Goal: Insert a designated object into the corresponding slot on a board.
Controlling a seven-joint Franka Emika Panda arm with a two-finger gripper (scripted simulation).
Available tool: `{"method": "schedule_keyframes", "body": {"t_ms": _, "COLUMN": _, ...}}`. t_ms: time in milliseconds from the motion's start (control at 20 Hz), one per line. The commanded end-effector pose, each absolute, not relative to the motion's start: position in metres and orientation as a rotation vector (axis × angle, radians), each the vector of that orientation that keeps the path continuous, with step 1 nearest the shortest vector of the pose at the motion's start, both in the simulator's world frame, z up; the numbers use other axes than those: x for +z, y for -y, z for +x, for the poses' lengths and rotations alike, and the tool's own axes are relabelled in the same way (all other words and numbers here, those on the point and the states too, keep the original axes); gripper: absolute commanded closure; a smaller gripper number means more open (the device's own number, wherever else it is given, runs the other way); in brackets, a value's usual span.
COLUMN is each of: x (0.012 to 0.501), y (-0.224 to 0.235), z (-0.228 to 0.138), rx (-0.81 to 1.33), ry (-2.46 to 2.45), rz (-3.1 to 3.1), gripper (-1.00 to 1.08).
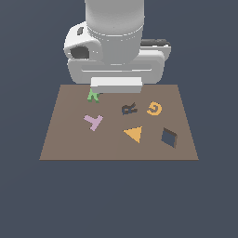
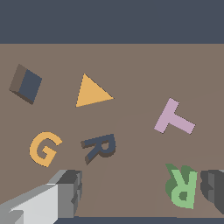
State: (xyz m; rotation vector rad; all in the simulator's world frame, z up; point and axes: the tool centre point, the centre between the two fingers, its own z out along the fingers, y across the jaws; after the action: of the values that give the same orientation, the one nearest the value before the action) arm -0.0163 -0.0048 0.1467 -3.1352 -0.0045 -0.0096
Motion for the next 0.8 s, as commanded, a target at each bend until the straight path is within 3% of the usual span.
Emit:
{"method": "schedule_keyframes", "body": {"t_ms": 0, "x": 0.135, "y": 0.016, "z": -0.025, "rx": -0.007, "ry": -0.02, "rz": -3.136, "gripper": -0.92}}
{"method": "schedule_keyframes", "body": {"t_ms": 750, "x": 0.057, "y": 0.087, "z": -0.084, "rx": 0.0, "ry": -0.174, "rz": -3.138, "gripper": -0.92}}
